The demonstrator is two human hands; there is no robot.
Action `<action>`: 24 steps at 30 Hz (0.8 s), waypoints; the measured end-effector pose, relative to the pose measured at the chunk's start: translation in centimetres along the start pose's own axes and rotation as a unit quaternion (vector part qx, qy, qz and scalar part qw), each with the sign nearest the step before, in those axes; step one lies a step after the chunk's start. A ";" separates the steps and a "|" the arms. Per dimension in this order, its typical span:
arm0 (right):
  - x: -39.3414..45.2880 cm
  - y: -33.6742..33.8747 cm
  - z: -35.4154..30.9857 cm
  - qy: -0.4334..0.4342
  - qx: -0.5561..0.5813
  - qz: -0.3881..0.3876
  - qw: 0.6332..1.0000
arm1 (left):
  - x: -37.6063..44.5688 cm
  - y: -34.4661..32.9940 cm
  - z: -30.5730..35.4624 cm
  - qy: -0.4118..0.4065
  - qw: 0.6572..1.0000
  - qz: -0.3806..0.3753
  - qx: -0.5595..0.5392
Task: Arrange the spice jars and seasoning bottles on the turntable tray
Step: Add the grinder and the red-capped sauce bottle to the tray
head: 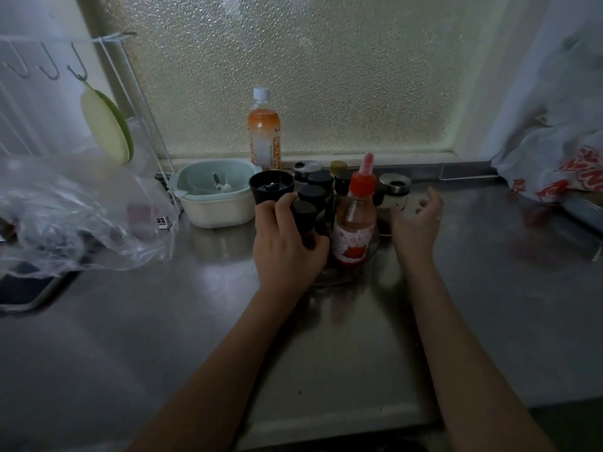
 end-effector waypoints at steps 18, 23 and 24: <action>-1.4 2.0 -2.8 0.111 0.079 0.085 0.987 | 0.1 0.8 -1.5 0.036 0.995 0.033 -0.091; -6.2 3.2 -6.0 0.167 0.133 0.090 0.973 | 0.3 1.2 -1.6 0.039 0.994 0.042 -0.090; -7.3 3.2 -6.2 0.172 0.147 0.085 0.970 | 0.3 1.3 -1.7 0.037 0.994 0.043 -0.091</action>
Point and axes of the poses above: each hand's wrist, its own x-axis towards the middle knuckle, its own y-axis out of the back of the hand, z = x × y, the point moved 5 cm from there along x, towards the middle knuckle, and after that the axes turned 9 degrees about -z, right-handed, at the moved point
